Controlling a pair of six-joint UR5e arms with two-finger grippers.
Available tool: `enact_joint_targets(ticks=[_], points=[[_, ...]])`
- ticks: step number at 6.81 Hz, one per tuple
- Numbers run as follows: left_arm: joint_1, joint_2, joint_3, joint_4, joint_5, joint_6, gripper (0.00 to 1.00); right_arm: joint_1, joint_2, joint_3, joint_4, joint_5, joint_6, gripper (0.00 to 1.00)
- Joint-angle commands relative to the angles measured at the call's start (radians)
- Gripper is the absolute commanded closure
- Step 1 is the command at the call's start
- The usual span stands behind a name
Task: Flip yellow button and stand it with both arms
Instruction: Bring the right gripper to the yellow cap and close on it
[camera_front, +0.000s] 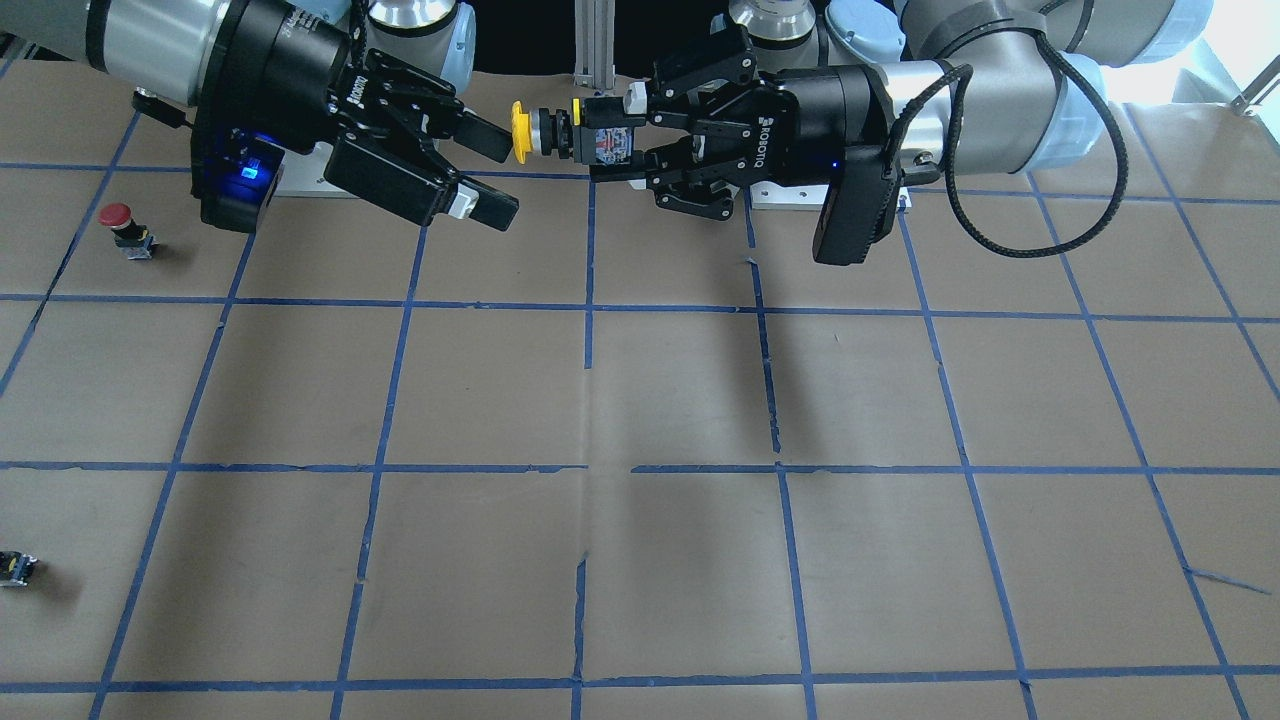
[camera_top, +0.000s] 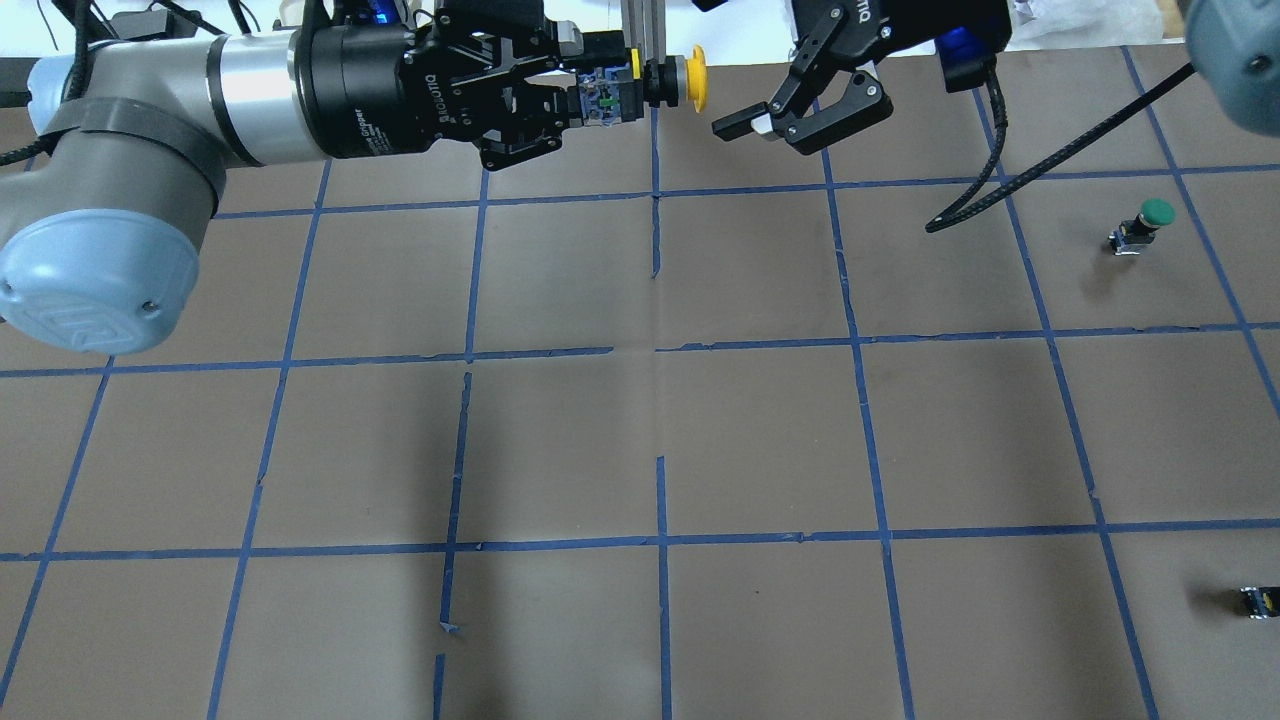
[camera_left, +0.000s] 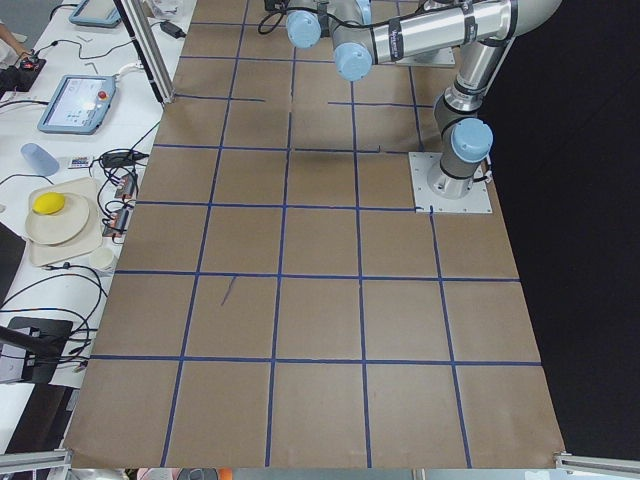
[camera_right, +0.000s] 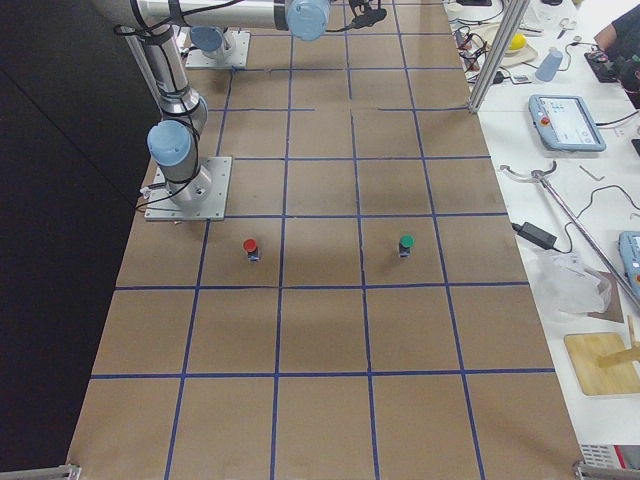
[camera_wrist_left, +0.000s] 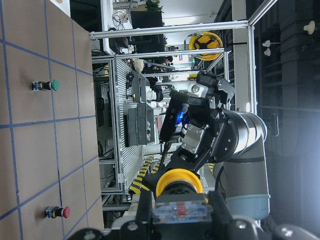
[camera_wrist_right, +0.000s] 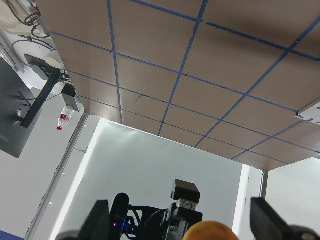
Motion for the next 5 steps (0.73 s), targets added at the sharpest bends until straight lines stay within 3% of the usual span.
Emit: enact_joint_targets(ticks=[1, 4, 5], points=[[0.001, 0.002, 0.0, 0.002, 0.002, 0.002, 0.95, 0.013, -0.007, 0.001, 0.0, 0.0, 0.027, 0.0], [0.0, 0.004, 0.001, 0.003, 0.003, 0.009, 0.95, 0.011, -0.057, 0.003, 0.003, 0.005, 0.04, 0.01], [0.001, 0.004, 0.0, 0.006, 0.003, 0.011, 0.95, 0.013, -0.057, 0.006, 0.007, 0.003, 0.04, 0.09]])
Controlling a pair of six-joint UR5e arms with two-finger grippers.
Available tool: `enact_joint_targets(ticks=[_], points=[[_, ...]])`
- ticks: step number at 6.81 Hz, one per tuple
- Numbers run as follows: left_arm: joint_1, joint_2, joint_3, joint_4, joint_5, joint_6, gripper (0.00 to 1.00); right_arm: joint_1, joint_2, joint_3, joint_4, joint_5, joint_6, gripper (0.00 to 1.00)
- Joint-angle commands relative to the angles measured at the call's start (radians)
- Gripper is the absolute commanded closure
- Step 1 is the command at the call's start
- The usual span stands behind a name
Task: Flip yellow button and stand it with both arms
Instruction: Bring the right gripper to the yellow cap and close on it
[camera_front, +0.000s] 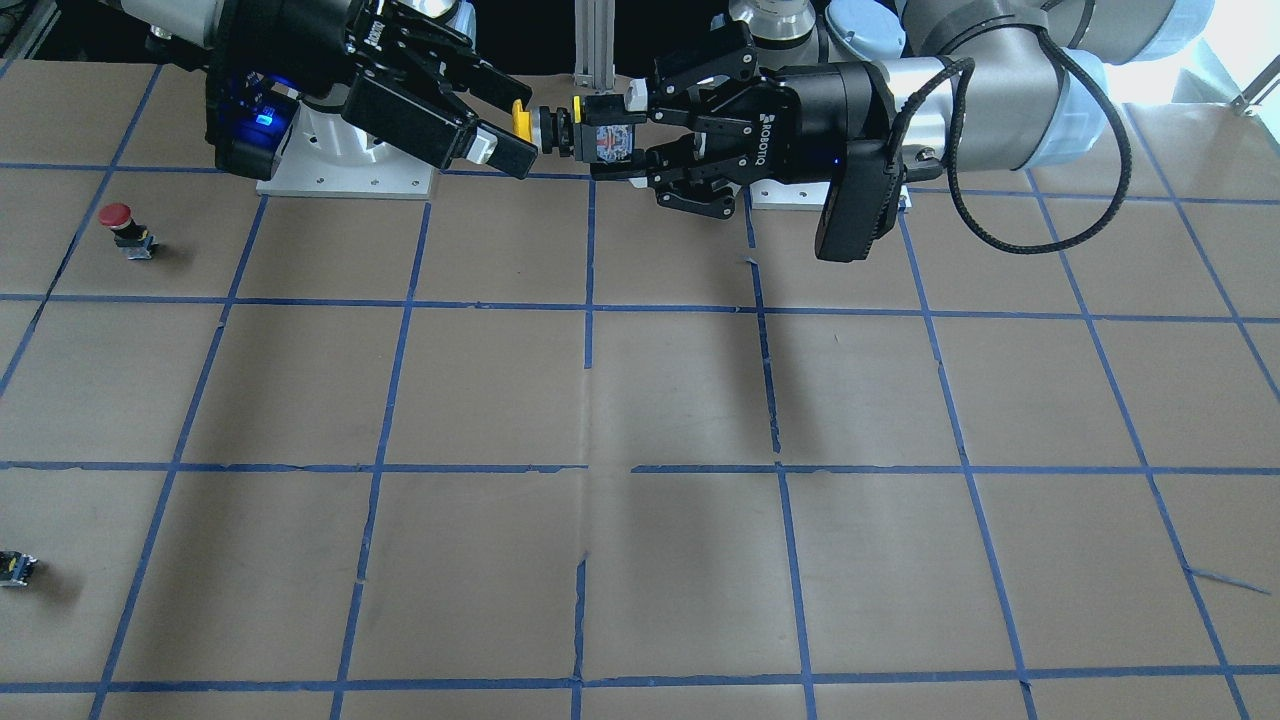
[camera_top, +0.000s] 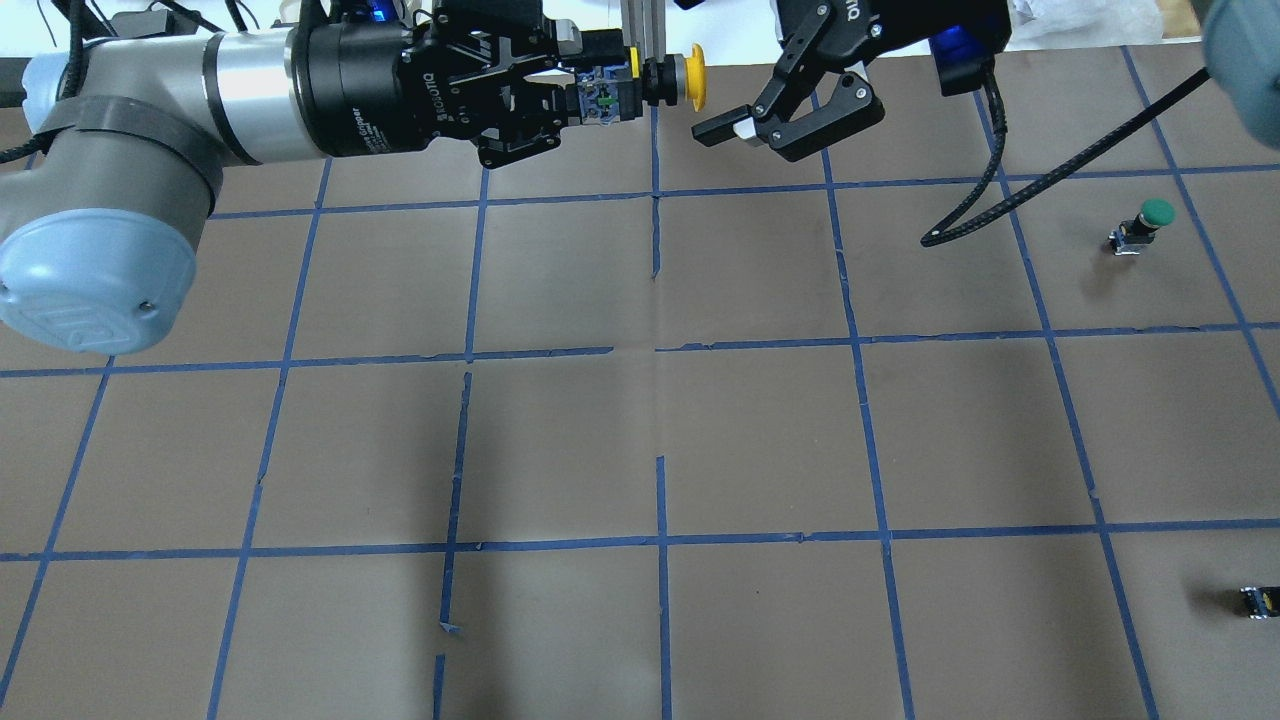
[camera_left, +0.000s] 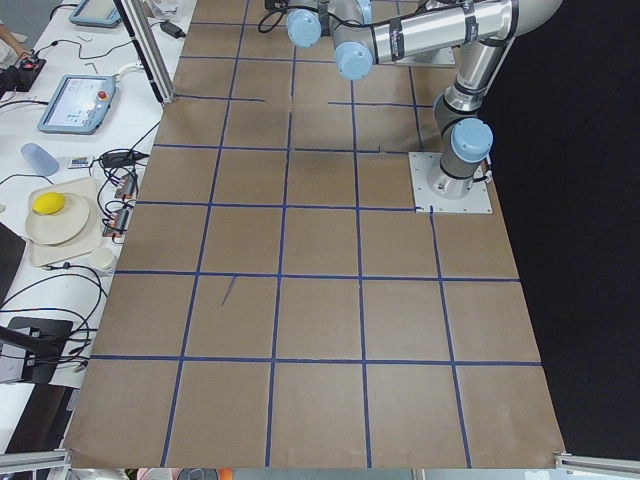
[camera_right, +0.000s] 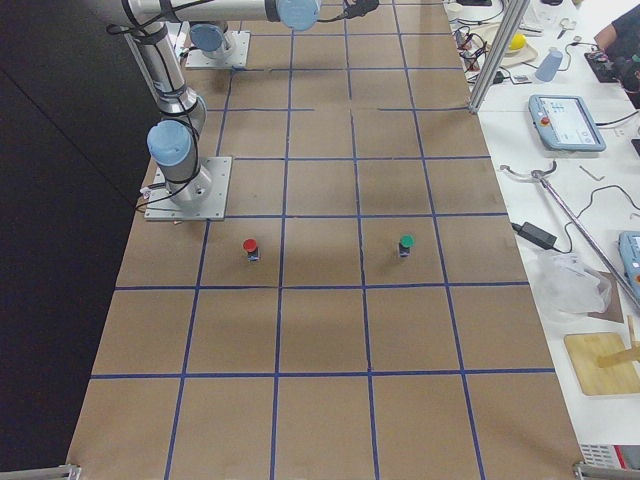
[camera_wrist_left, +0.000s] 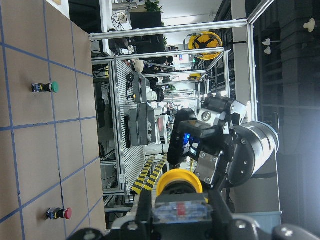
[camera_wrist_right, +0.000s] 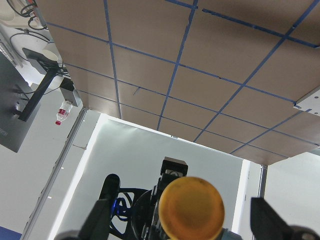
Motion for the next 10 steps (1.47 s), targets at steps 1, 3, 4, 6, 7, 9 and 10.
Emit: enact_joint_targets(ticks=[1, 3, 4, 6, 7, 9, 10], points=[[0.0, 0.0, -0.001, 0.004, 0.002, 0.003, 0.95, 0.001, -0.007, 0.021, 0.004, 0.001, 0.002, 0.24], [0.0, -0.001, -0.001, 0.007, 0.002, 0.005, 0.96, 0.001, -0.005, 0.035, 0.005, 0.001, 0.005, 0.55], [0.0, -0.001, -0.001, 0.007, 0.002, 0.005, 0.96, -0.001, -0.007, 0.035, 0.005, 0.002, 0.005, 0.65], [0.0, -0.004, 0.0, 0.007, 0.008, 0.006, 0.85, -0.002, -0.009, 0.035, 0.005, 0.002, 0.005, 0.68], [0.0, -0.003, 0.002, 0.007, 0.006, -0.012, 0.37, -0.007, -0.007, 0.035, 0.002, 0.001, 0.005, 0.68], [0.0, -0.001, 0.002, 0.007, 0.008, -0.009, 0.15, -0.015, -0.005, 0.03, -0.002, -0.01, 0.007, 0.69], [0.0, 0.008, 0.005, 0.004, 0.017, -0.011, 0.15, -0.03, 0.004, 0.03, -0.007, -0.019, 0.007, 0.7]])
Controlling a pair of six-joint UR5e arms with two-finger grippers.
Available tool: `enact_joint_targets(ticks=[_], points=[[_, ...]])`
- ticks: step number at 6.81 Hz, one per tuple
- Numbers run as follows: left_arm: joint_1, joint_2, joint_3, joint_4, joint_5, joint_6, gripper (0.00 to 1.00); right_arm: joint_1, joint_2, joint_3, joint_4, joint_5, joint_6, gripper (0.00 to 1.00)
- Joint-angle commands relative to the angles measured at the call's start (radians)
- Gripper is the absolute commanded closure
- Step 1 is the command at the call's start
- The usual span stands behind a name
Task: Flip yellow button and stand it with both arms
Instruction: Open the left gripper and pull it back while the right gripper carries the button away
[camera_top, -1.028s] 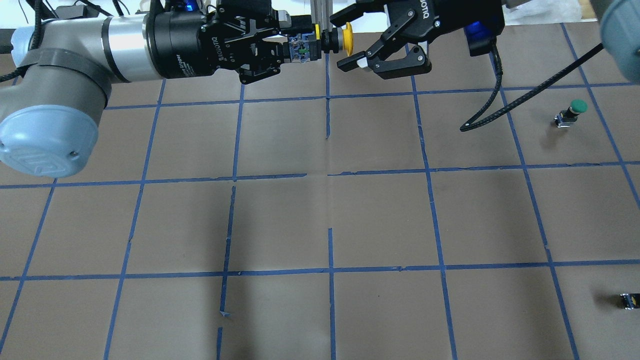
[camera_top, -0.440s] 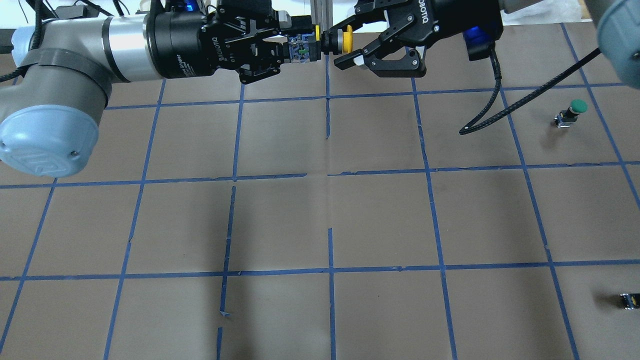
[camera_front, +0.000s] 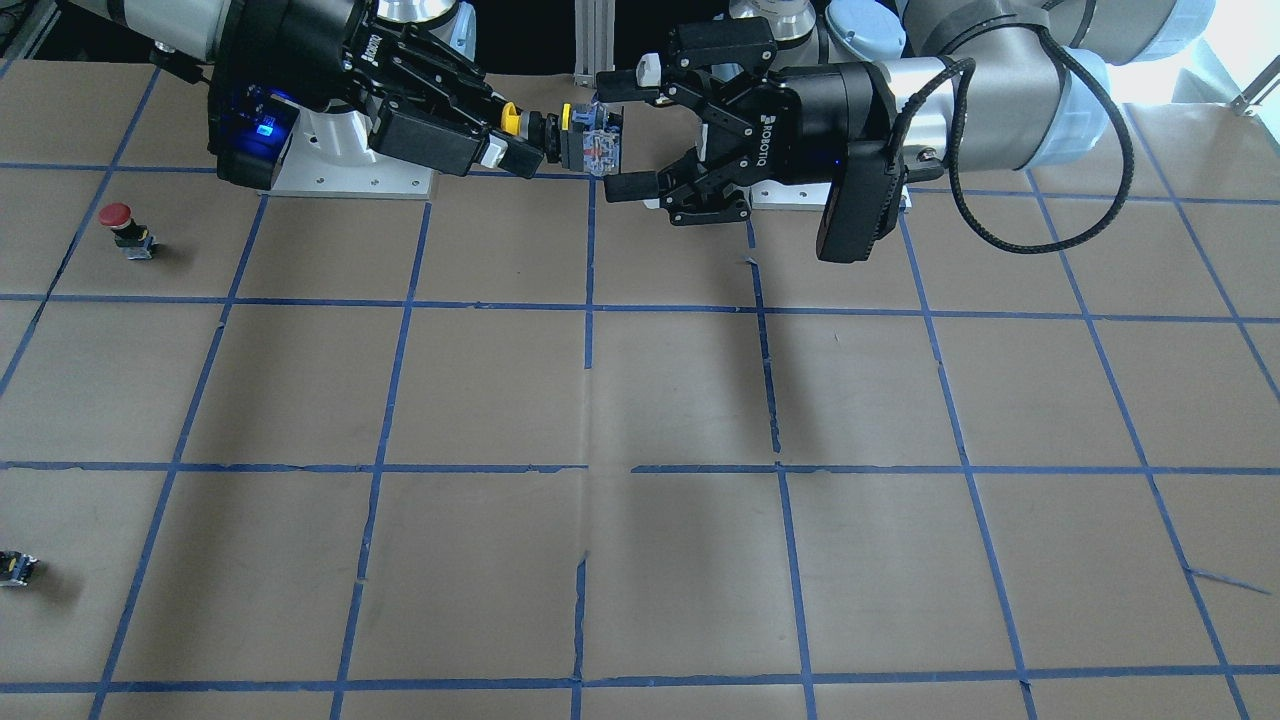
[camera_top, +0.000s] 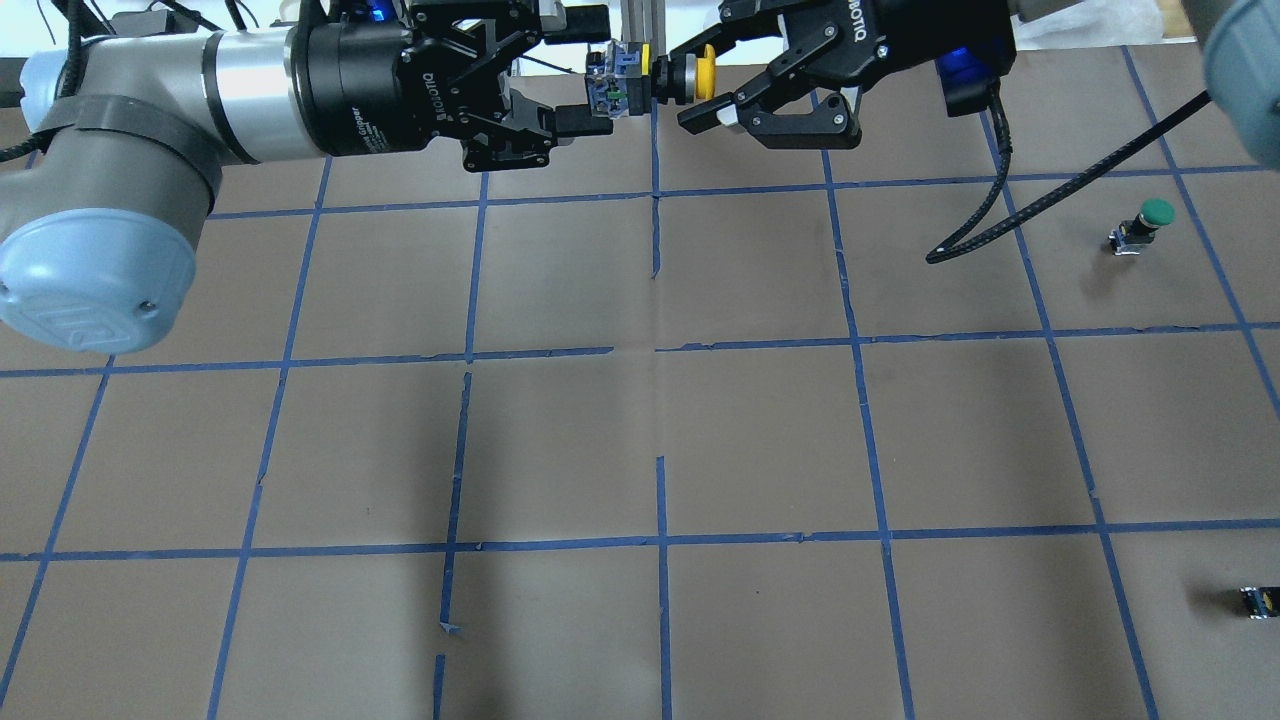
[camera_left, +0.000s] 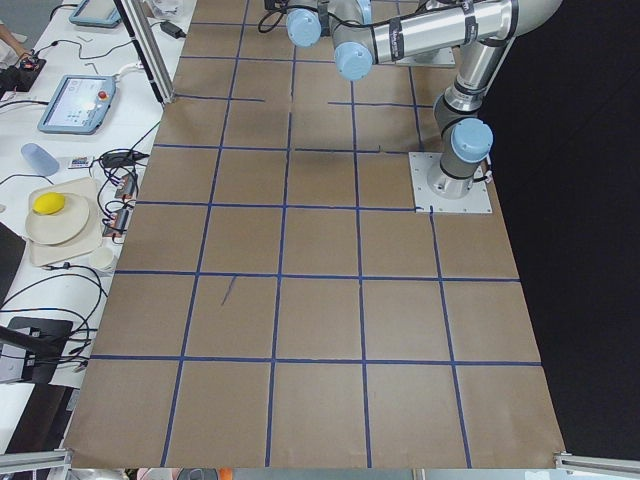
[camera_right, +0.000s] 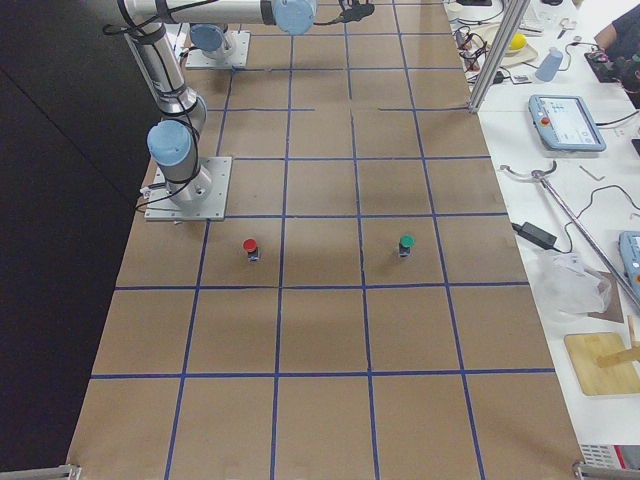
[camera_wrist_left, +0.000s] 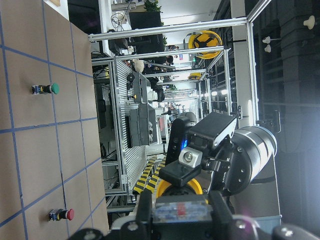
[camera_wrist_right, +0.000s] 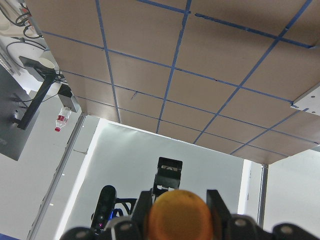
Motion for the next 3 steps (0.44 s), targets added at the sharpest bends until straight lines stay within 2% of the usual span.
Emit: enact_joint_targets(ticks=[1, 2, 3], points=[[0.001, 0.008, 0.015, -0.001, 0.092, -0.013, 0.15, -0.065, 0.009, -0.004, -0.01, -0.047, -0.012, 0.7], [0.001, 0.016, 0.018, -0.004, 0.173, -0.036, 0.15, -0.135, 0.009, -0.004, -0.01, -0.064, -0.05, 0.7], [0.003, 0.013, 0.019, -0.002, 0.308, -0.047, 0.15, -0.165, 0.009, -0.003, -0.01, -0.134, -0.141, 0.7]])
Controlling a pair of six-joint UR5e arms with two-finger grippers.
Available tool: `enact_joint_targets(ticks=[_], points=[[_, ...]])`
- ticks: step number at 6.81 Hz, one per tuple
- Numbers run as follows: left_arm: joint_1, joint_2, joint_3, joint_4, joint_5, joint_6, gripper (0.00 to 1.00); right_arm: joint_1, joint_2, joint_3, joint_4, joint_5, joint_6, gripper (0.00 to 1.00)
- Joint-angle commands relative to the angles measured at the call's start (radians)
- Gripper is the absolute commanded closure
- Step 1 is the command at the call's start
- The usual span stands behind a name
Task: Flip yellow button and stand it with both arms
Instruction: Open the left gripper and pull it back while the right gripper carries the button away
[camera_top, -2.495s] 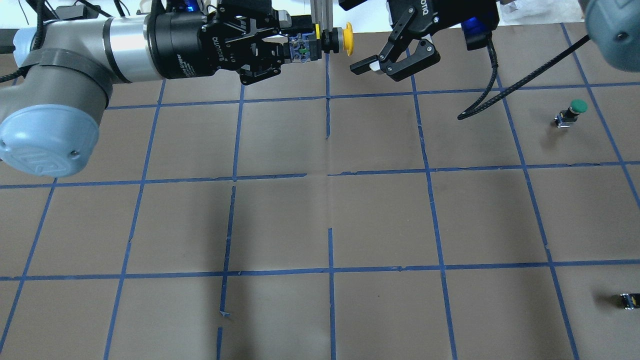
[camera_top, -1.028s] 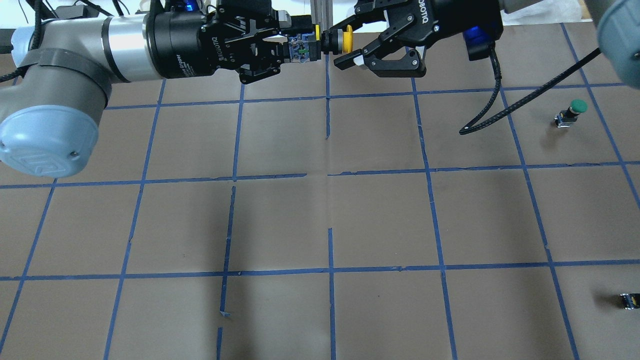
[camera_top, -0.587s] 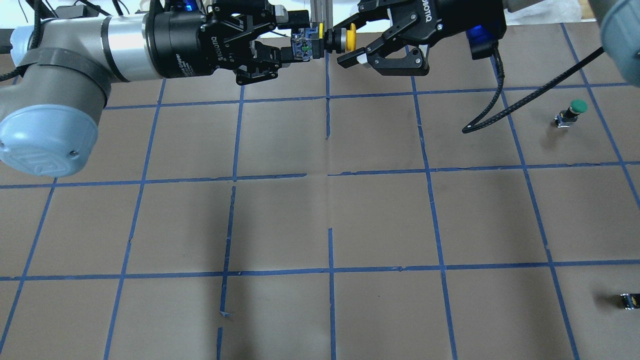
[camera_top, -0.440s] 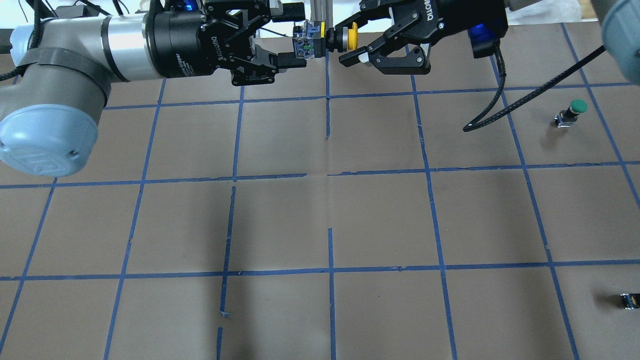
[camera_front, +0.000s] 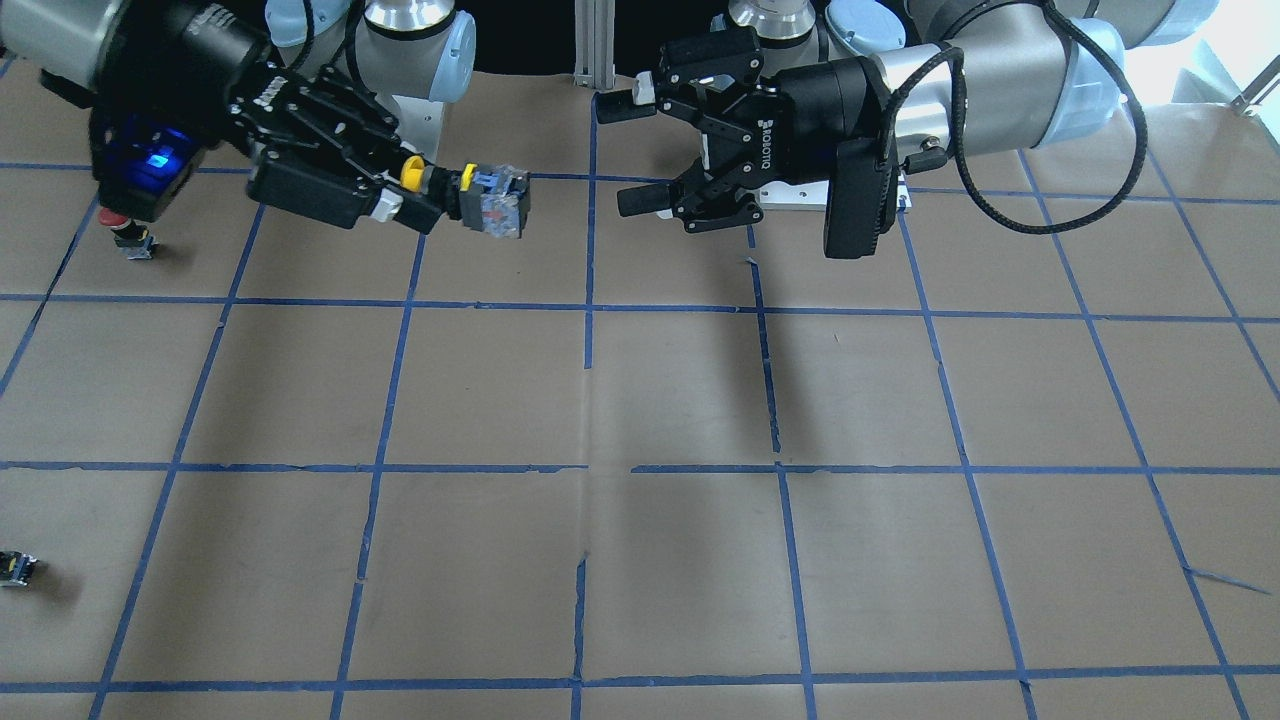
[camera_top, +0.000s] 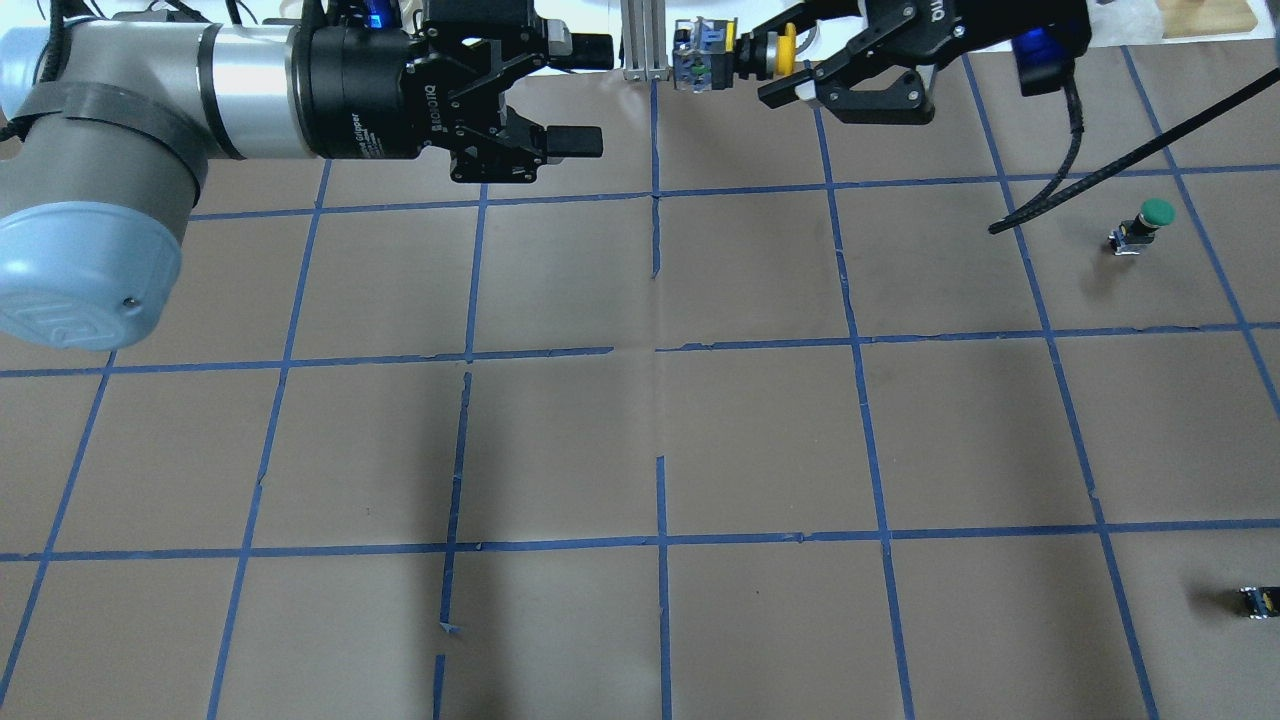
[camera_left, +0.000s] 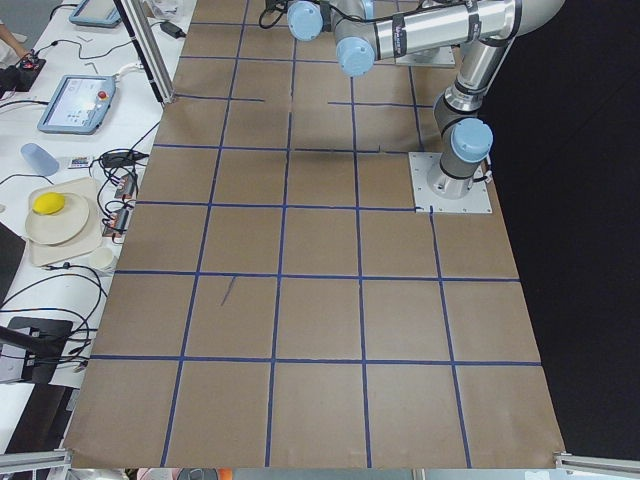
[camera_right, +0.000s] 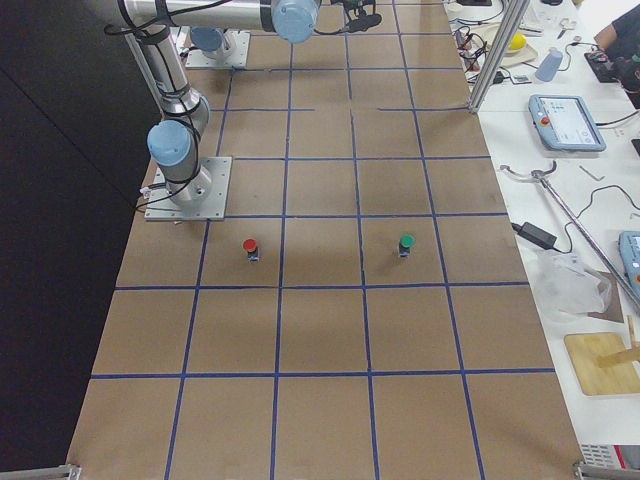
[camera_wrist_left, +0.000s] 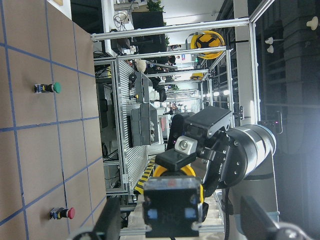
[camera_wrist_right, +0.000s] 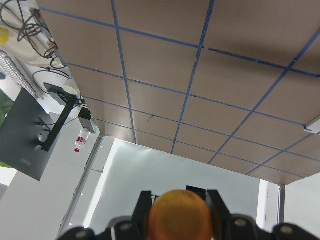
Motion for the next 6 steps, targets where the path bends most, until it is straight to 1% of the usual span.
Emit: enact_joint_targets(ticks=[1, 3, 4, 5, 6], points=[[0.004, -0.009, 0.014, 0.002, 0.256, -0.016, 0.15, -0.047, 0.005, 0.007, 0.005, -0.197, -0.245, 0.69], [0.006, -0.042, 0.098, -0.029, 0.537, -0.014, 0.16, -0.049, 0.043, 0.027, 0.016, -0.432, -0.614, 0.69], [0.004, -0.052, 0.135, -0.064, 0.655, -0.011, 0.16, -0.047, 0.05, 0.056, 0.001, -0.556, -0.844, 0.7], [0.004, -0.049, 0.167, -0.098, 0.789, -0.008, 0.15, -0.052, 0.048, 0.092, -0.005, -0.656, -1.129, 0.73], [0.003, -0.049, 0.205, -0.131, 0.96, -0.008, 0.14, -0.07, 0.048, 0.14, -0.086, -0.716, -1.261, 0.74]])
